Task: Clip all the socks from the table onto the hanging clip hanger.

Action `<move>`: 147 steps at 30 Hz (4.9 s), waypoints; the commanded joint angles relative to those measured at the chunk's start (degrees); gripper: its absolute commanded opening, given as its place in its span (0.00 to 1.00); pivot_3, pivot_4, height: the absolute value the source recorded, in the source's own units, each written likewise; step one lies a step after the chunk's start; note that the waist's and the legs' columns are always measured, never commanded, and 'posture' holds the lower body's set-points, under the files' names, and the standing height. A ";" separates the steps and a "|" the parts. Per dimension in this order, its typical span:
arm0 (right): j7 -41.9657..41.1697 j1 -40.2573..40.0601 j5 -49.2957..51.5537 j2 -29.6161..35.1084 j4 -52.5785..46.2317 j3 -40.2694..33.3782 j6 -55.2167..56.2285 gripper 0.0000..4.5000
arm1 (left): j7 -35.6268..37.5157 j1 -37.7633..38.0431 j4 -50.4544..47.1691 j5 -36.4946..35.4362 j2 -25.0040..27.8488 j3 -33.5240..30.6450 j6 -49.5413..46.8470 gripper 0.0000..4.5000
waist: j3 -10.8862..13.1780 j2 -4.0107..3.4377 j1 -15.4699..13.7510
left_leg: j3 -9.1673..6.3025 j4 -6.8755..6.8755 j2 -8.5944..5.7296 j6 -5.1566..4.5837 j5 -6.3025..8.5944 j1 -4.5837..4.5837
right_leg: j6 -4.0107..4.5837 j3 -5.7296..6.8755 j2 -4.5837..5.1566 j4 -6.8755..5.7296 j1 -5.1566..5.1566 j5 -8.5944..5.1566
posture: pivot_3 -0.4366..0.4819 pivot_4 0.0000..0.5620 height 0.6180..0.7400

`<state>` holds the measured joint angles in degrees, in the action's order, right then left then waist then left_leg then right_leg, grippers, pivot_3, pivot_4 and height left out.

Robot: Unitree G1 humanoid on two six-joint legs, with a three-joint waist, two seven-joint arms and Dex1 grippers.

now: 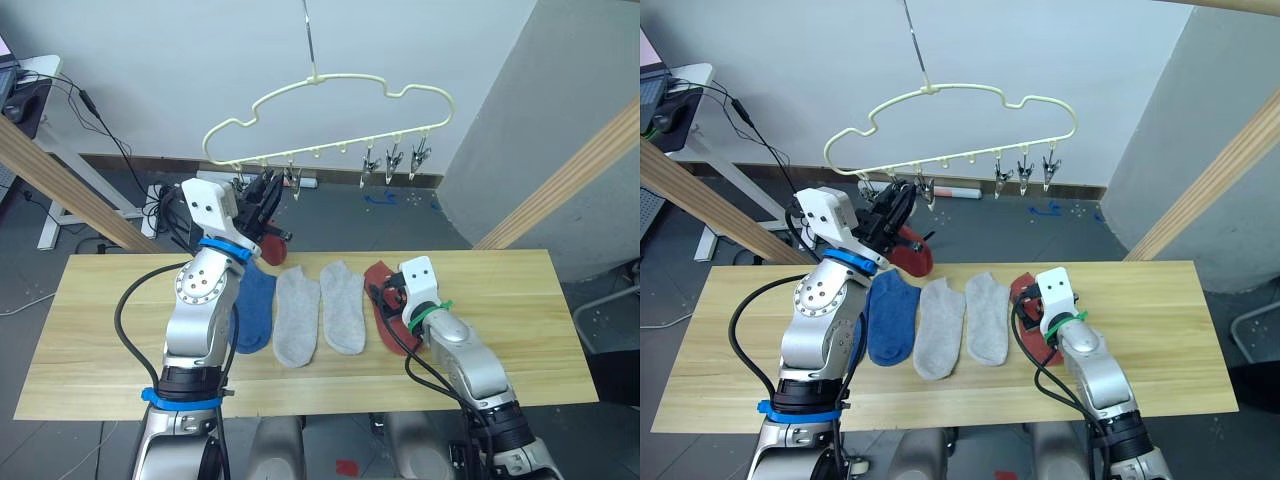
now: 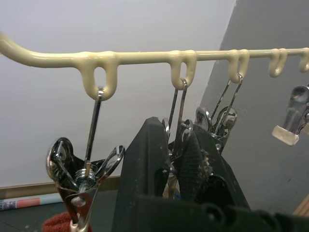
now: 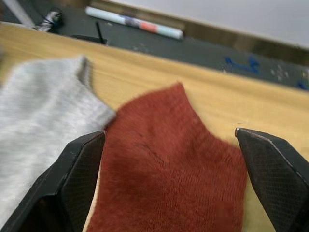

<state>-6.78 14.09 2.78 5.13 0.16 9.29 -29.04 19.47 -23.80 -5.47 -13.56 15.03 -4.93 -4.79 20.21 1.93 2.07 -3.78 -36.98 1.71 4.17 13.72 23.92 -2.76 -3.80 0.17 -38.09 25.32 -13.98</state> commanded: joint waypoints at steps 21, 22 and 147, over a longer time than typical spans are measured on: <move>-15.11 2.50 -2.51 8.09 -8.84 6.65 7.44 0.00 | 6.62 1.11 -7.52 -8.28 5.14 -1.70 -9.33 0.06 | 0.00 0.00 0.27 | 0.01 0.01 0.00 0.00 0.00 -0.01 | -0.03 -0.01 -0.01 0.01 -0.01 -0.01 | 0.45 0.63 0.96; -17.53 3.64 -1.77 8.87 -10.29 7.32 7.27 0.00 | 7.62 1.09 -8.09 -9.58 5.76 -1.83 -10.76 0.06 | 0.00 0.00 0.51 | 0.01 0.00 0.01 0.00 0.00 -0.01 | -0.03 -0.01 -0.02 0.00 0.00 -0.01 | 0.45 0.63 0.96; -45.22 16.92 17.71 27.02 -25.68 -6.09 -0.10 0.47 | 4.11 6.96 -5.97 1.34 1.32 3.31 2.13 0.55 | -0.05 0.06 0.48 | -0.11 -0.10 -0.05 -0.06 -0.04 0.05 | 0.37 0.16 0.08 -0.07 -0.05 0.31 | 0.40 0.57 0.96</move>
<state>-51.20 30.72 18.20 31.46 -22.48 5.21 -29.38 23.82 -16.26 -10.97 -12.72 16.82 -1.97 -4.48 20.16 1.99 2.55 -3.89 -37.08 1.66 4.11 13.68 23.96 -2.39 -3.63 0.25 -38.16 25.28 -13.67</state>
